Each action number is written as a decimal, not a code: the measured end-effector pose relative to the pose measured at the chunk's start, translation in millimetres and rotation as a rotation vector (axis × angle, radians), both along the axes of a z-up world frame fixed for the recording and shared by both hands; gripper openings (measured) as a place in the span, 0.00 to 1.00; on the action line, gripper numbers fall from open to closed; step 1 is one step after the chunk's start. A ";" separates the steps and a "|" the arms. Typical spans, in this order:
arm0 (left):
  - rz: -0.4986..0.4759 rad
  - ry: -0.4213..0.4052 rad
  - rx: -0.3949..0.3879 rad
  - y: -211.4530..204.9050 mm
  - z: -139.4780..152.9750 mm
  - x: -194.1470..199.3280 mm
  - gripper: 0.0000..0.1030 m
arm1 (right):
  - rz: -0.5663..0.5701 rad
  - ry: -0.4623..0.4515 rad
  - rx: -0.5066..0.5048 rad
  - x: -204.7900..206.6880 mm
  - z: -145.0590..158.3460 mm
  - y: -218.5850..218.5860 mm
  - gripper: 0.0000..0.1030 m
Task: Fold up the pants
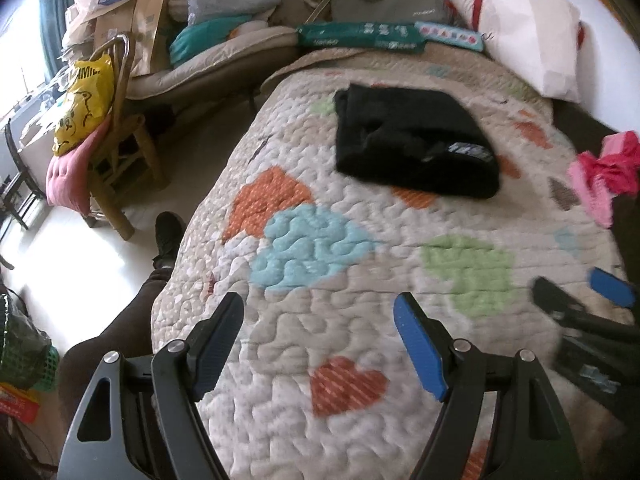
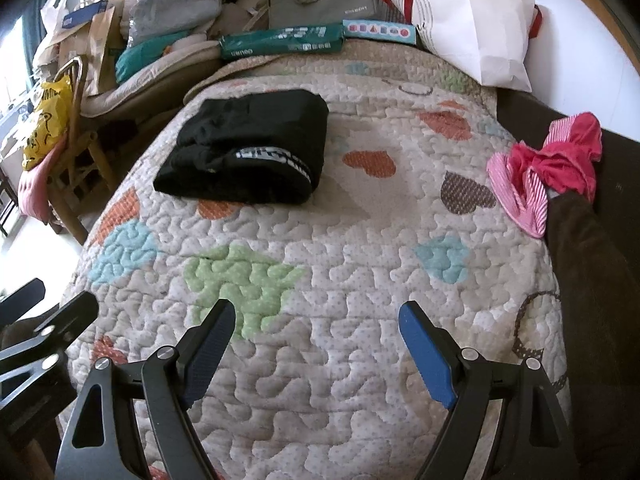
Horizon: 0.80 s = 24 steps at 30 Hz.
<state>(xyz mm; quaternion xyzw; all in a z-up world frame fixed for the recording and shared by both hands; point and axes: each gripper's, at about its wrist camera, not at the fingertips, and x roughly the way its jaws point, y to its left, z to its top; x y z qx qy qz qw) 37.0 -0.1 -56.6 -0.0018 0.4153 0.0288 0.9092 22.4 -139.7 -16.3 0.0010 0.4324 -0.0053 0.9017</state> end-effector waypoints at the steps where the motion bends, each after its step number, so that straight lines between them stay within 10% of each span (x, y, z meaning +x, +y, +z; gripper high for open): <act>1: 0.001 0.006 0.001 1.1 -5.6 4.9 0.75 | -0.006 0.010 0.002 0.7 -2.8 -1.8 0.86; 7: -0.025 -0.035 0.041 -3.1 -30.7 29.7 0.78 | -0.109 0.033 -0.010 10.2 -28.4 -18.6 0.86; 12: 0.058 -0.045 0.062 1.7 -35.9 33.9 1.00 | -0.145 0.017 0.032 17.7 -43.7 -23.0 0.97; 19: 0.043 -0.030 -0.144 30.2 -42.5 37.1 1.00 | -0.162 -0.030 0.016 19.1 -48.5 -20.6 1.00; 24: 0.046 -0.029 -0.088 20.4 -42.6 38.2 1.00 | -0.162 -0.038 0.016 17.8 -48.9 -19.6 1.00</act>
